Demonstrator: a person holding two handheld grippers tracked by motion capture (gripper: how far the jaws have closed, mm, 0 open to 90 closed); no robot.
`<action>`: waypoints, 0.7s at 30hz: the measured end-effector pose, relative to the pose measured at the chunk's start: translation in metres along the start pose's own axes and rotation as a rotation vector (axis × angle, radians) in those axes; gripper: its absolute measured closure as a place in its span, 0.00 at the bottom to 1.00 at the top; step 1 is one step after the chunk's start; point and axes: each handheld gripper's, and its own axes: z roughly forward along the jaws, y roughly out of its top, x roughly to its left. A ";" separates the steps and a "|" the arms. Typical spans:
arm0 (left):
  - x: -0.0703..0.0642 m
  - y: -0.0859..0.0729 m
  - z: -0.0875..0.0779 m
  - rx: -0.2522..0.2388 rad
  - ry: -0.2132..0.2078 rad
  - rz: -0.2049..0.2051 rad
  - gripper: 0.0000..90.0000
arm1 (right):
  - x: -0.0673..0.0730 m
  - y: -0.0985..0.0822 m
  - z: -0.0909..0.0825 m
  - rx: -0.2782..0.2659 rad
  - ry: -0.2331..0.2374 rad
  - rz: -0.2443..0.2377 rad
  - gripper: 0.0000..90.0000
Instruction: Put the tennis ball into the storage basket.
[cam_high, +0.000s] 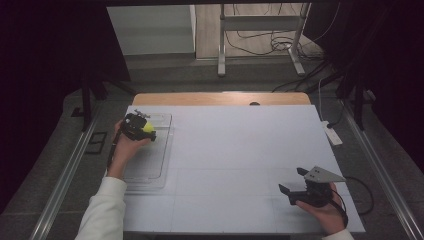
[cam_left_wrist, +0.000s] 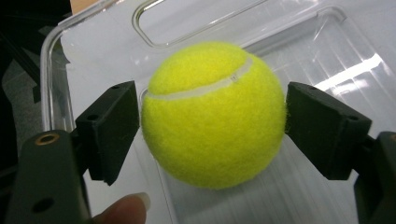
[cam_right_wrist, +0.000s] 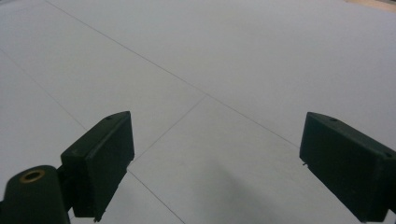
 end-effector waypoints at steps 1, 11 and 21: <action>0.000 0.000 -0.001 -0.017 -0.010 -0.005 0.20 | 0.000 0.000 0.000 0.000 0.000 0.000 0.12; 0.006 -0.001 -0.016 -0.107 -0.069 -0.050 0.16 | 0.000 0.000 0.000 0.000 -0.003 0.002 0.12; 0.007 -0.005 -0.033 -0.199 -0.126 -0.070 0.16 | 0.000 0.000 -0.001 -0.003 -0.001 0.000 0.12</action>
